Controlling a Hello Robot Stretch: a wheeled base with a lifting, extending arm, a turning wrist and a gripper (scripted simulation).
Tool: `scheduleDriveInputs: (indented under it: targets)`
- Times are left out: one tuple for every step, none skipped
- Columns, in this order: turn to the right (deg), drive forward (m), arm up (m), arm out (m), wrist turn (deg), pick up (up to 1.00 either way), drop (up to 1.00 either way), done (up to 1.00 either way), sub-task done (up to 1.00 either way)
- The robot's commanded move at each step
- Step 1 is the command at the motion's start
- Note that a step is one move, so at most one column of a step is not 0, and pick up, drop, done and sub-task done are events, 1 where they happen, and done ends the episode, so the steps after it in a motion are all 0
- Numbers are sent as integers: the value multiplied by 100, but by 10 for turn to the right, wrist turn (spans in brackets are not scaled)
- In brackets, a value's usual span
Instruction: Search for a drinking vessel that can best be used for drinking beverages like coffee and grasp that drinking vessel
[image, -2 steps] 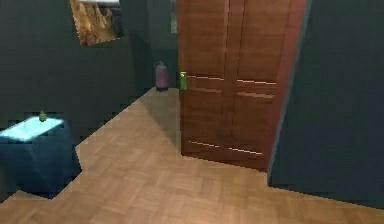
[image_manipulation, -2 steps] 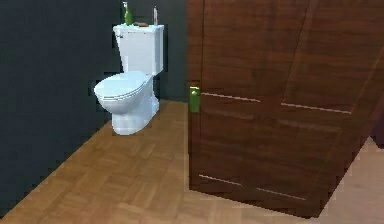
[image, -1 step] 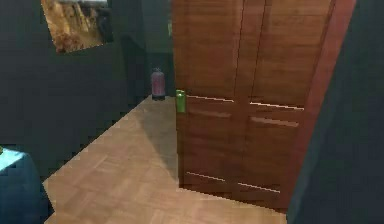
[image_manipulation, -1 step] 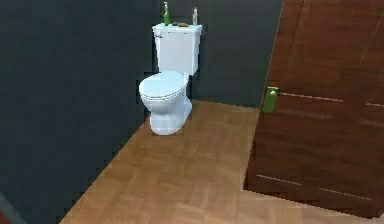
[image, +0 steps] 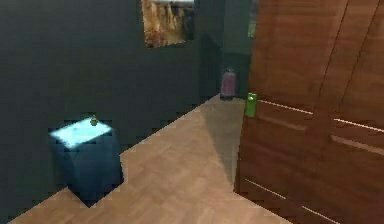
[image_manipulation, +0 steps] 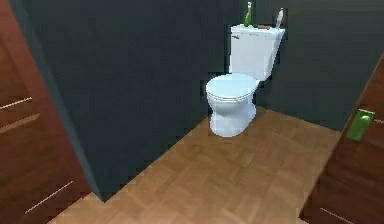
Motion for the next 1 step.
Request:
scheduleDriveInputs:
  targets:
    - [0, 100, 0, 0, 0, 0, 0, 0, 0]
